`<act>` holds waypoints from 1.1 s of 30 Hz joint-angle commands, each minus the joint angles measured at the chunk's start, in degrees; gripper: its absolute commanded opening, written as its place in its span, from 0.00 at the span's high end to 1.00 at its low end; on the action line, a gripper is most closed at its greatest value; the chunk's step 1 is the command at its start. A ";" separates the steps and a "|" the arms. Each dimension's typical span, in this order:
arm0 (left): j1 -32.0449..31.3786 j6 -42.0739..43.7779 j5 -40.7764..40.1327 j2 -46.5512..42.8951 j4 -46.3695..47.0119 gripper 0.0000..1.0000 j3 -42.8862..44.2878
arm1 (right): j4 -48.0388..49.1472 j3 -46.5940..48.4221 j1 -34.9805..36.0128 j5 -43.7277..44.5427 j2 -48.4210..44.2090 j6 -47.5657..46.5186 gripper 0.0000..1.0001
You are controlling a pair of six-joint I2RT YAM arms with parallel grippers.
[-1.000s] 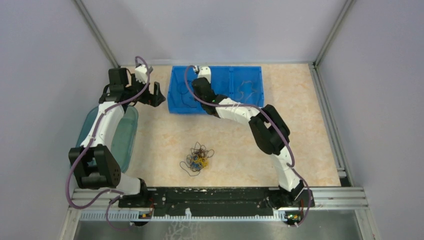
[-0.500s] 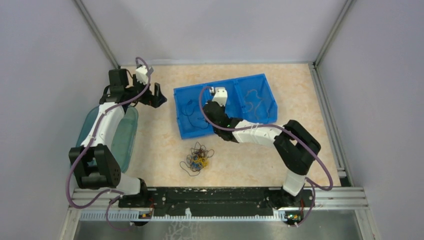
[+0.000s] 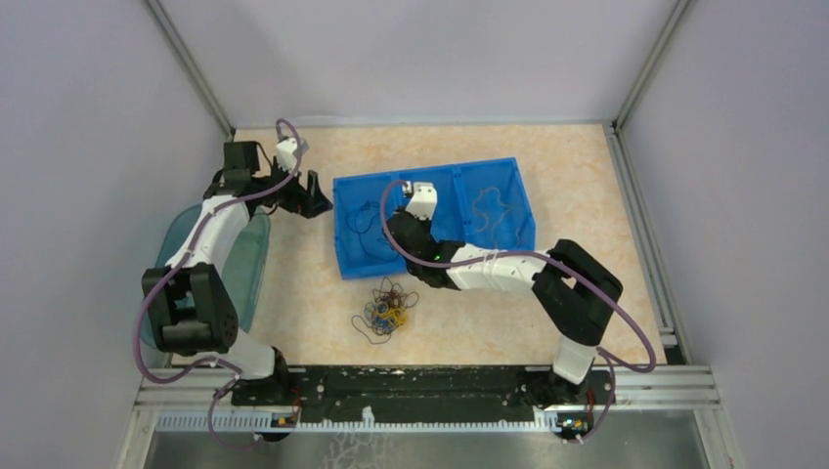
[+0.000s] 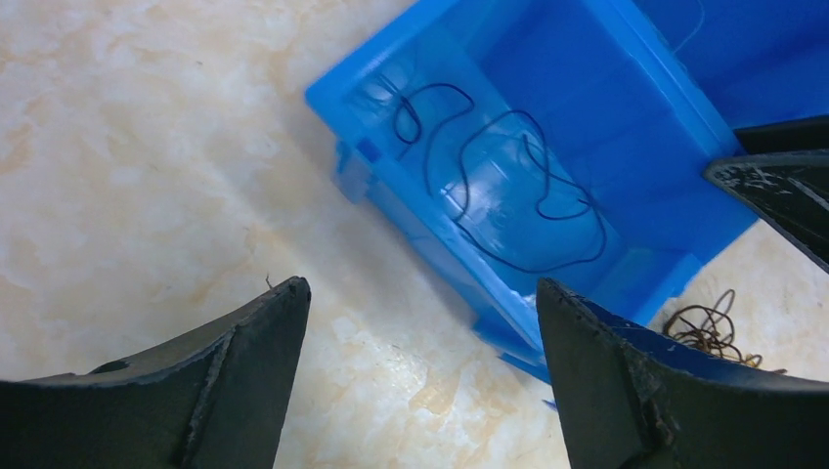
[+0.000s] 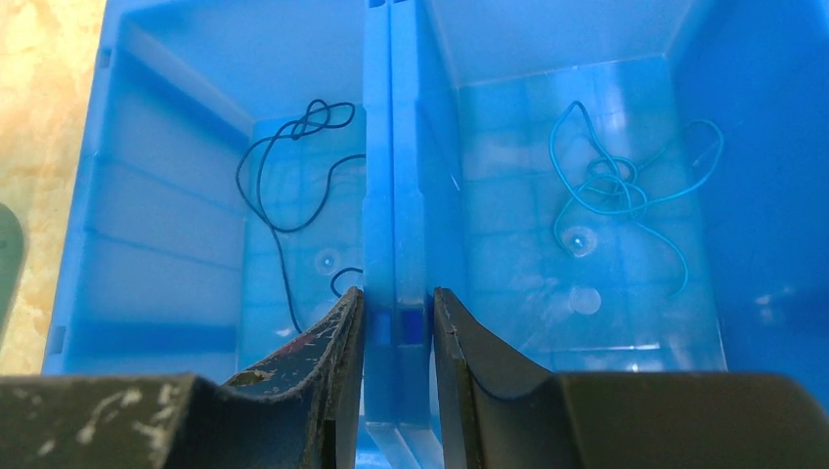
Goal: Untangle the cables
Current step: Move the bin to the center of the board.
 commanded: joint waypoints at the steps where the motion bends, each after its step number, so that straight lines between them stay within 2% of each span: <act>1: 0.36 1.60 5.01 1.58 -3.97 0.11 0.14 | 1.26 4.33 -1.00 -8.51 2.48 1.57 0.71; 6: -0.13 -0.25 9.08 1.80 -2.39 0.19 -2.45 | 2.48 3.88 -2.93 -12.15 2.02 1.94 0.76; 15: -3.00 -2.98 8.85 8.26 1.82 0.31 -0.07 | 4.76 0.72 -4.30 -14.70 -1.06 3.53 0.76; 25: -5.61 -5.37 8.97 14.46 6.11 0.35 6.15 | 5.19 -3.15 -4.24 -14.51 -4.06 2.68 0.75; 33: -6.33 -7.08 10.35 15.32 9.44 0.35 7.65 | 5.27 -2.31 -4.49 -14.40 -4.04 1.62 0.71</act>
